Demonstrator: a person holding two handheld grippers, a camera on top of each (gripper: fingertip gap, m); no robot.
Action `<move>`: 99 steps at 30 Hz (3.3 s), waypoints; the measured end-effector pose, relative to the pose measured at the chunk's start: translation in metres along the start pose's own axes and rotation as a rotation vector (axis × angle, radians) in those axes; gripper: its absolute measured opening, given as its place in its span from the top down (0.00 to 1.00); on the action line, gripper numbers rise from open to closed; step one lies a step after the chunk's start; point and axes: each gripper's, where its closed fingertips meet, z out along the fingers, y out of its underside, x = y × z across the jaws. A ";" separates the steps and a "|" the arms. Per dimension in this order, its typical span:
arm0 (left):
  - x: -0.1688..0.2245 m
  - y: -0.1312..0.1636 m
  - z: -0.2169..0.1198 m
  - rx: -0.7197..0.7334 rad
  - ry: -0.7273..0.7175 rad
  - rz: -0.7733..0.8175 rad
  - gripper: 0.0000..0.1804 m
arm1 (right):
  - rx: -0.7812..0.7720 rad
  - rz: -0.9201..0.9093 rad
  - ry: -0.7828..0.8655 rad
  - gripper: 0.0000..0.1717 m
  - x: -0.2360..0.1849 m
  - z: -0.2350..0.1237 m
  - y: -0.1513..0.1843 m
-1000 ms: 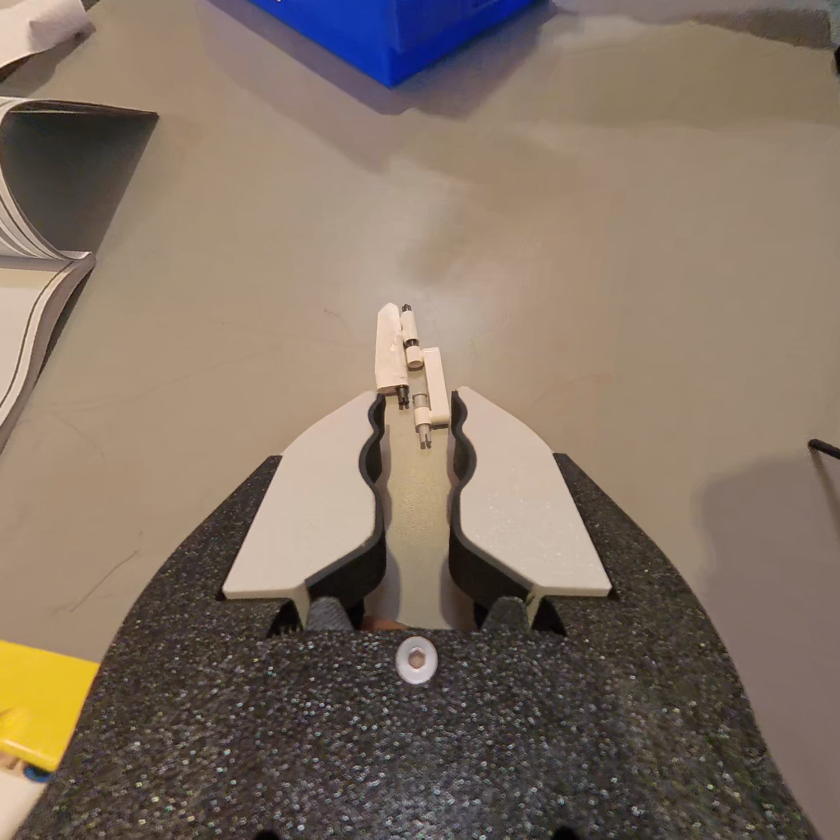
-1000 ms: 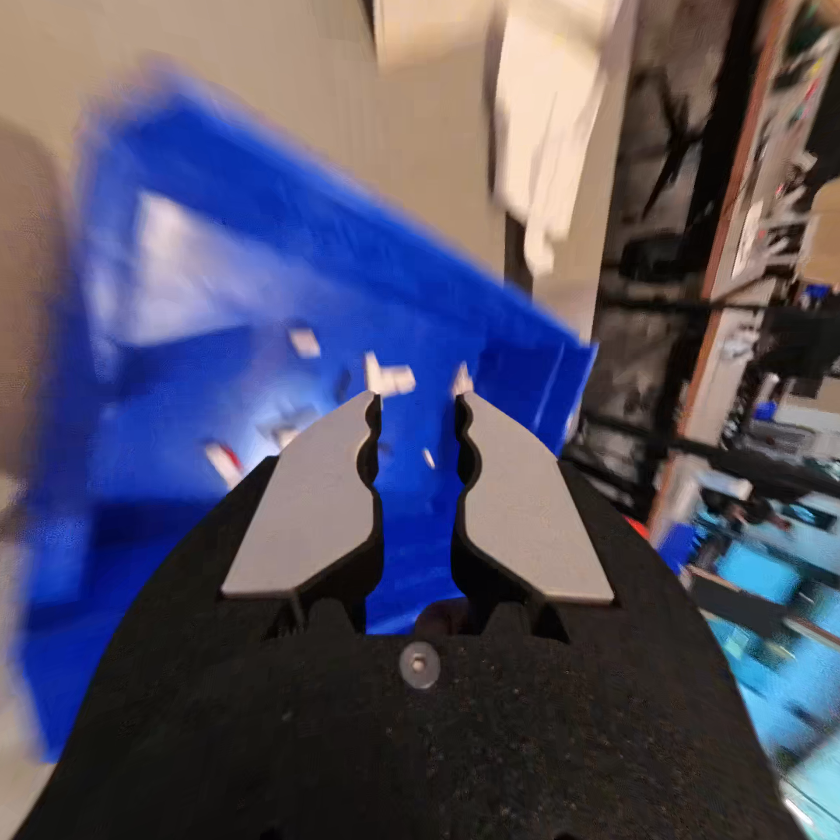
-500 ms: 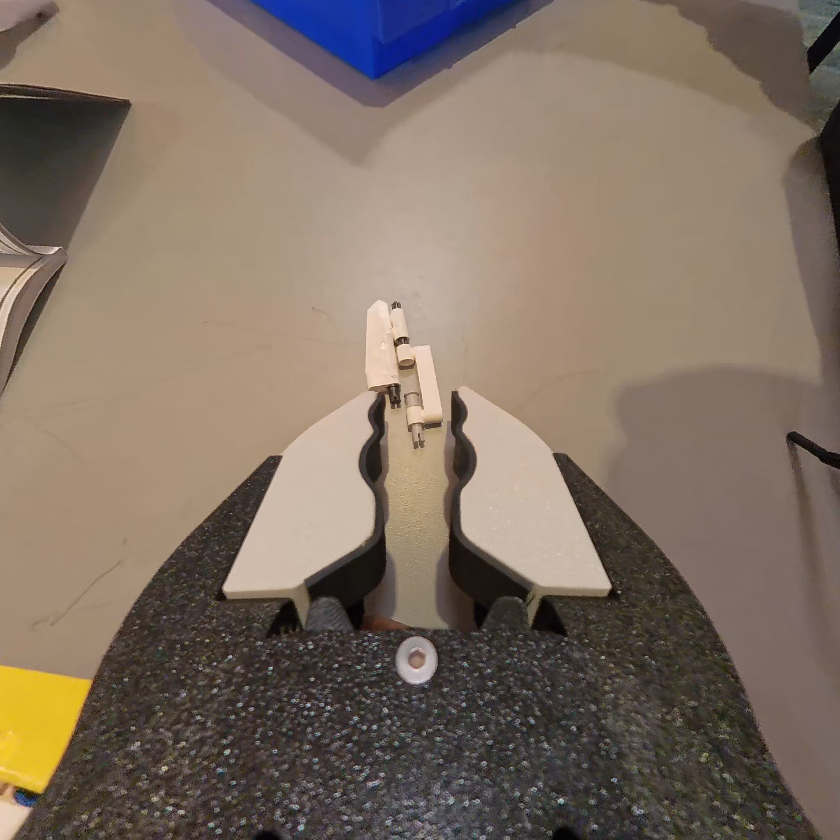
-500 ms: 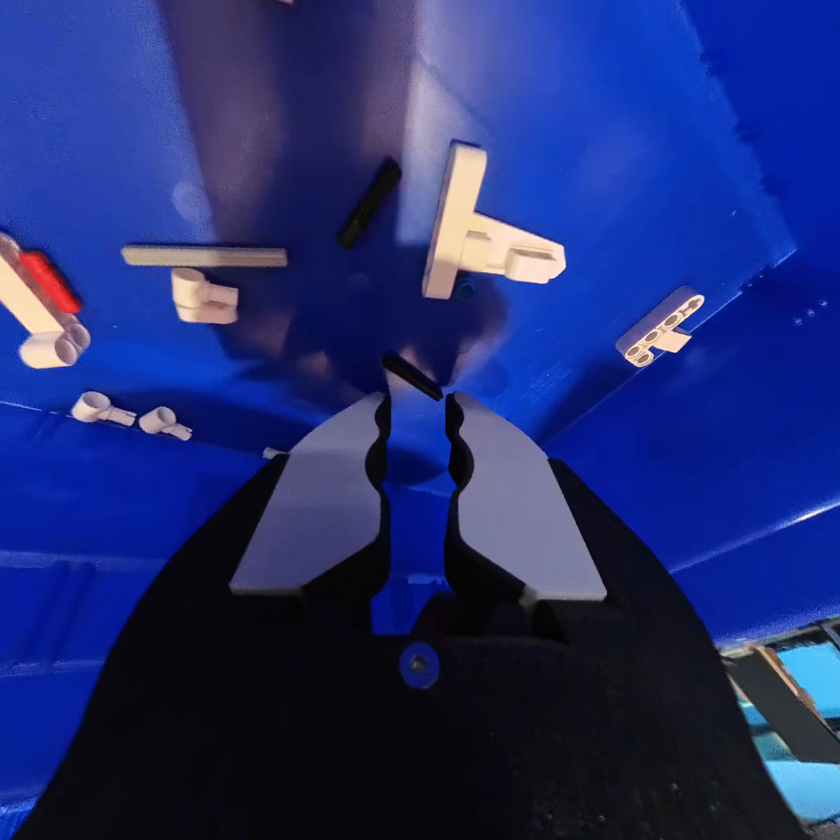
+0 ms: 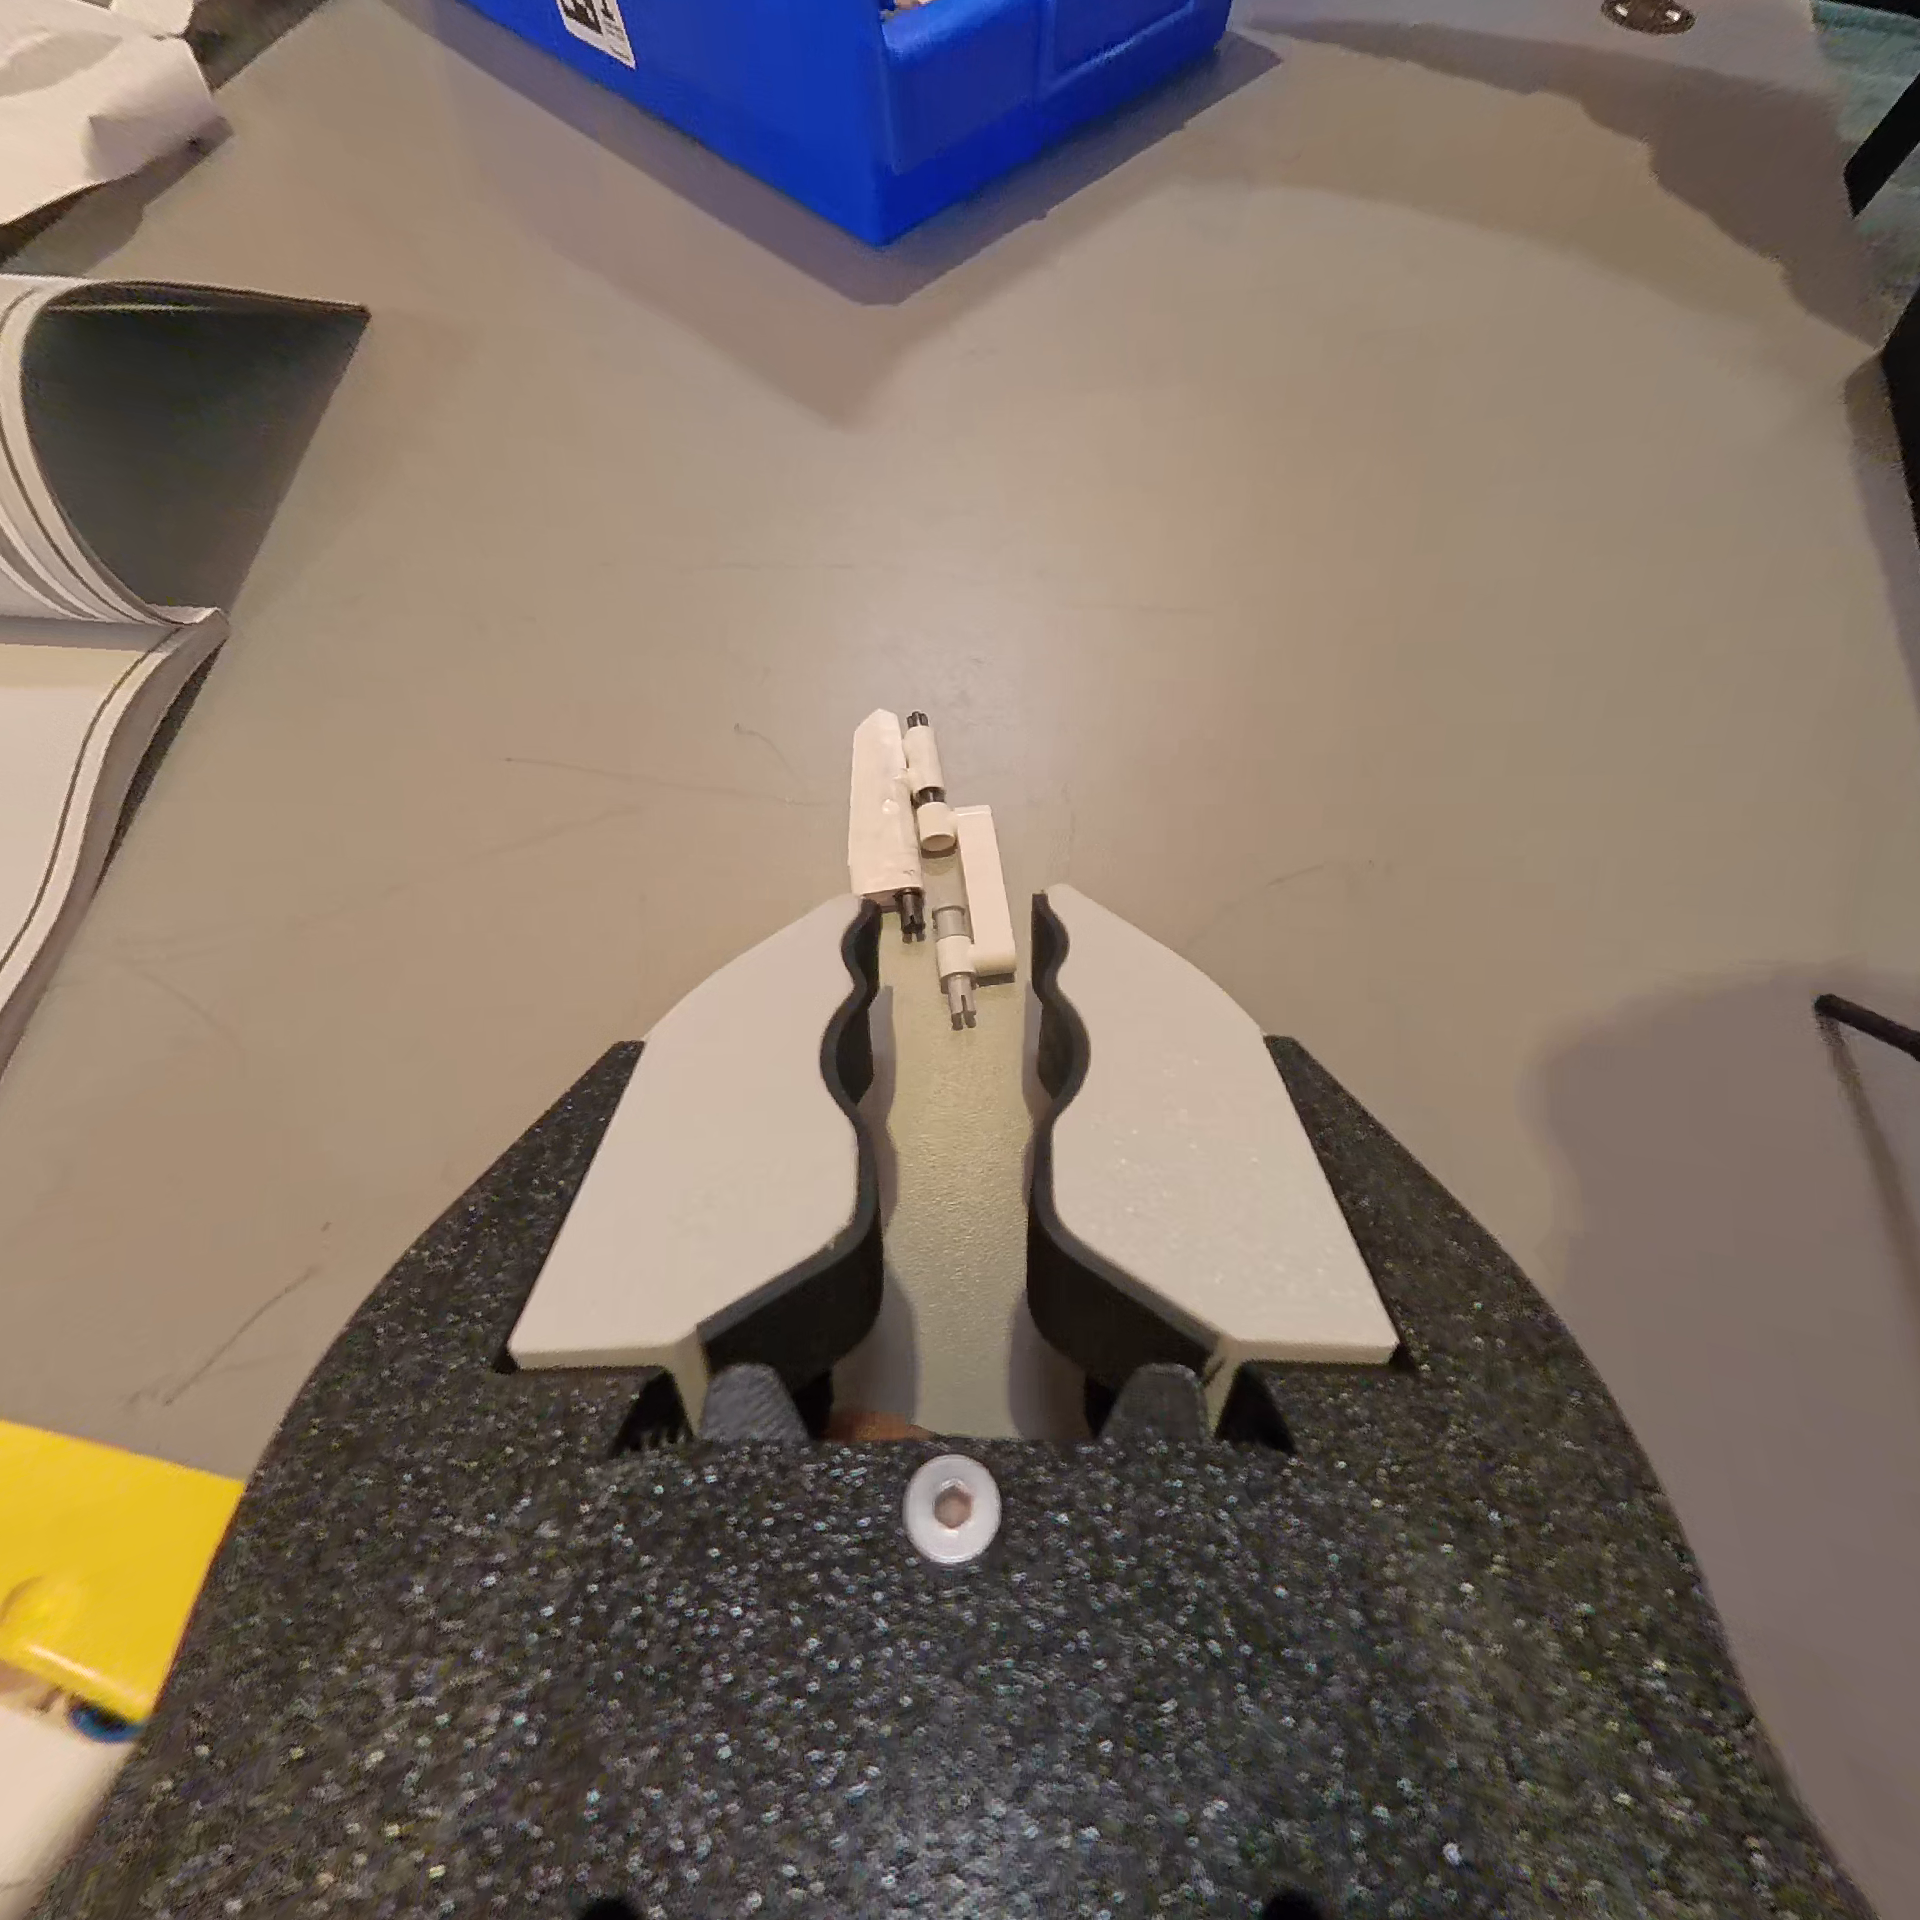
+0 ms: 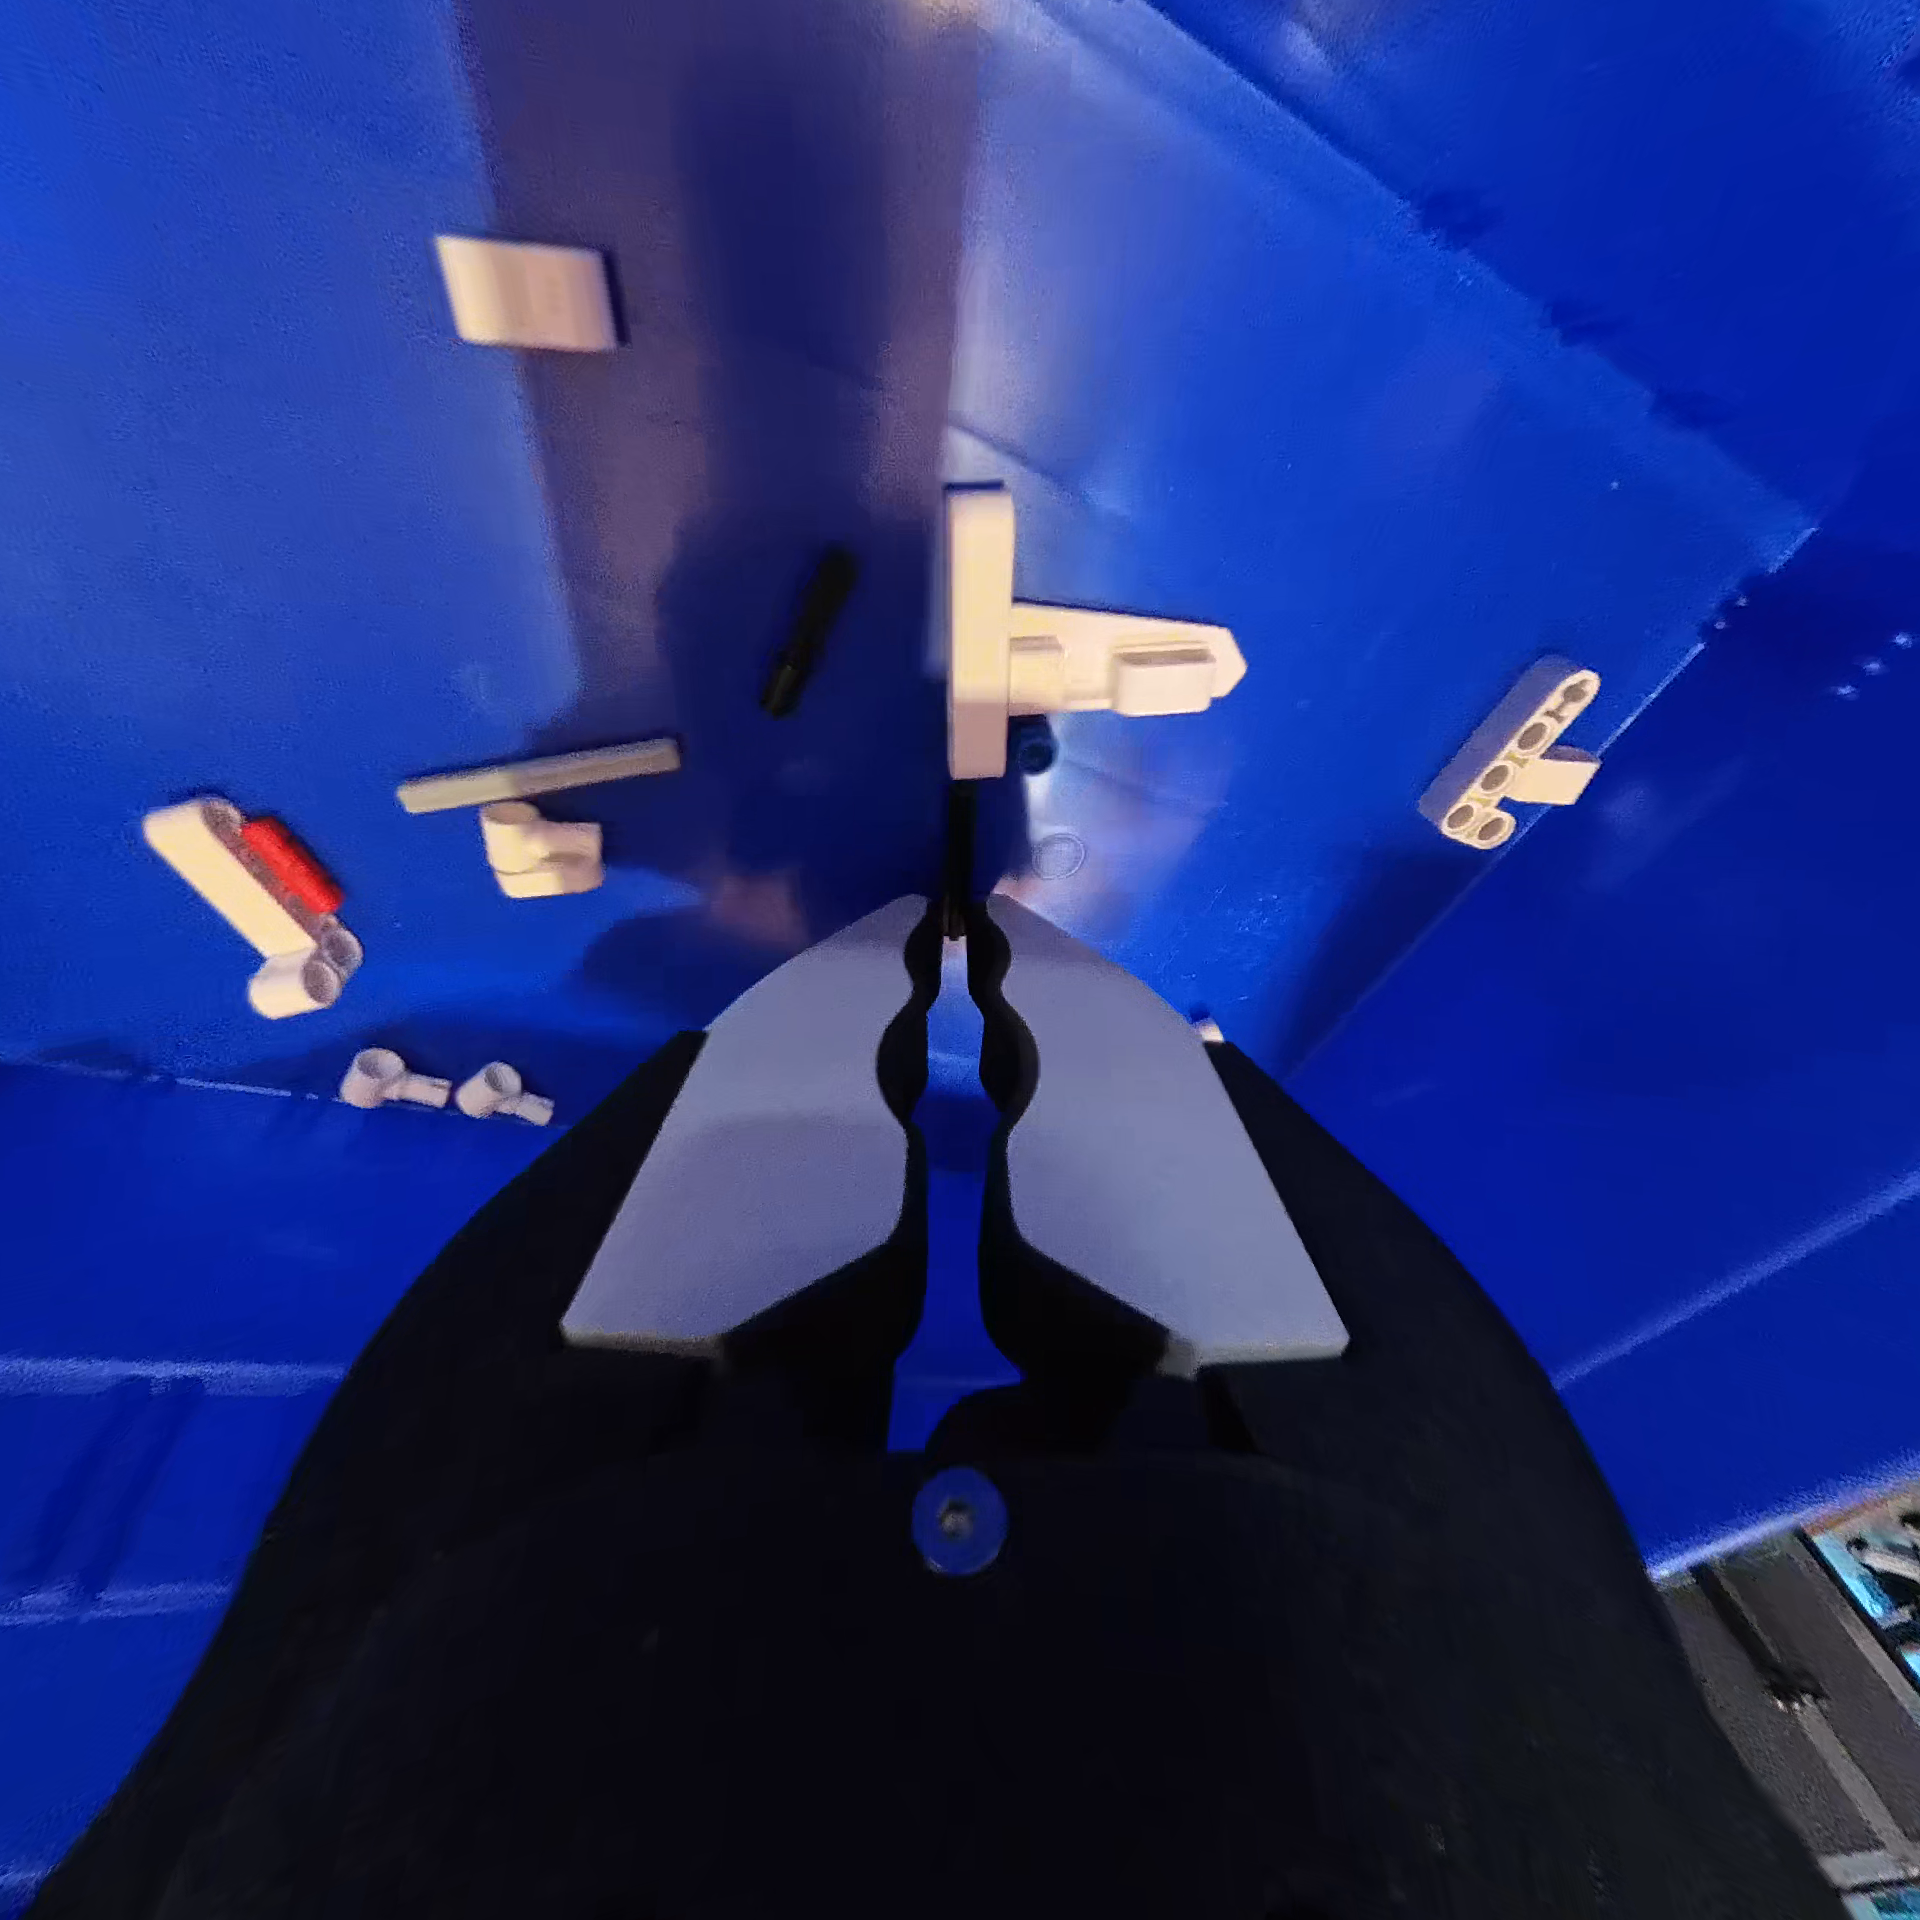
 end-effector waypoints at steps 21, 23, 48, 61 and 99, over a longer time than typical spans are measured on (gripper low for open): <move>0.000 -0.012 -0.006 0.085 -0.040 -0.014 0.85 | 0.630 0.071 0.089 0.98 -0.106 -0.170 -0.217; 0.000 -0.016 -0.008 0.112 -0.036 -0.033 0.85 | 0.693 0.095 0.053 0.98 -0.121 -0.167 -0.258; -0.001 -0.017 -0.007 0.125 0.066 -0.061 0.86 | 0.658 0.071 -0.094 0.97 -0.137 -0.060 -0.329; -0.002 -0.016 -0.007 0.119 0.040 -0.046 0.86 | 0.677 0.067 -0.095 0.98 -0.138 -0.061 -0.333; -0.011 -0.019 -0.007 0.145 -0.082 -0.138 0.88 | 0.991 -0.328 0.020 0.98 -0.190 -0.104 -0.362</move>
